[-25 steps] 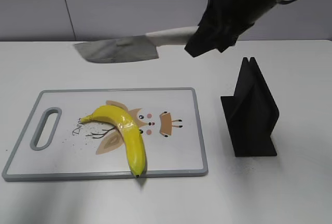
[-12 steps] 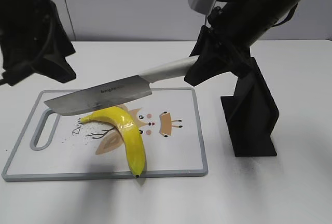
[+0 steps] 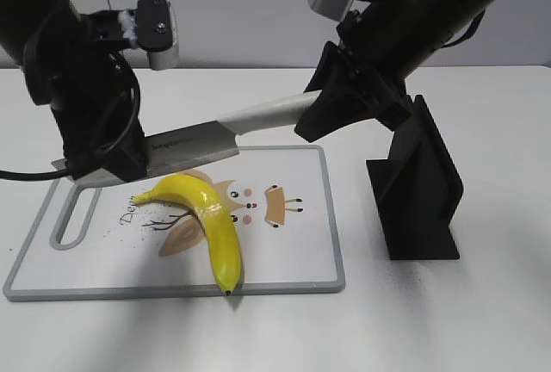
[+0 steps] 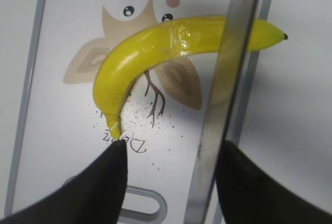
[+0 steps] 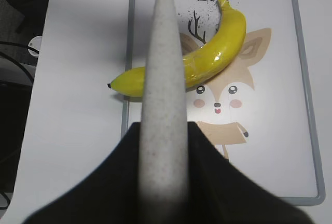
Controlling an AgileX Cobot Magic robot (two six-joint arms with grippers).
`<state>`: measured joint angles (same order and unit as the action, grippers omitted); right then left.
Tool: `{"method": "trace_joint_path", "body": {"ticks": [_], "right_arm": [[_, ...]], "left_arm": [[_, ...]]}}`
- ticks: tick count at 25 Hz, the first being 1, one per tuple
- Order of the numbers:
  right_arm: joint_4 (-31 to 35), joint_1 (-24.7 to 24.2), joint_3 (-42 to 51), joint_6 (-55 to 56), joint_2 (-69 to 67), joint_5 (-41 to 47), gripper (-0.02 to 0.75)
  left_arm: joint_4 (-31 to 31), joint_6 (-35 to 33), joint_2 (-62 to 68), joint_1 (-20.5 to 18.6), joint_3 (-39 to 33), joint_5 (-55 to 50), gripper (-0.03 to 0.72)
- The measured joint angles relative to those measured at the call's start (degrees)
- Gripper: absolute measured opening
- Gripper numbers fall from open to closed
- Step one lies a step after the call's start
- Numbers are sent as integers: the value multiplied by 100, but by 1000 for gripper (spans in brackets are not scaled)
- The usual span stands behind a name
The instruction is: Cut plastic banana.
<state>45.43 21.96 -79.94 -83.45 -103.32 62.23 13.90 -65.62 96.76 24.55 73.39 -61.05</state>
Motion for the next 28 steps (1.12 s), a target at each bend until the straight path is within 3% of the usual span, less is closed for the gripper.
{"method": "trace_joint_path", "body": {"ticks": [2, 5, 7, 15, 24, 28], "right_arm": [[0, 0, 0, -5, 0, 6, 194], [-42, 0, 28, 1, 0, -77, 194], [-117, 0, 90, 53, 0, -103, 194], [-917, 6, 268, 365, -272, -535, 194], [-1502, 6, 268, 350, -1551, -1143, 194], [-1738, 6, 258, 350, -1735, -1227, 193]], "left_arm": [[0, 0, 135, 0, 0, 22, 428], [49, 0, 204, 10, 0, -12, 119], [89, -15, 215, 16, 0, -60, 20], [213, -127, 449, 39, 0, 132, -3], [508, -168, 1726, 39, 26, 843, -3], [644, -156, 1875, 20, 164, 680, -2]]}}
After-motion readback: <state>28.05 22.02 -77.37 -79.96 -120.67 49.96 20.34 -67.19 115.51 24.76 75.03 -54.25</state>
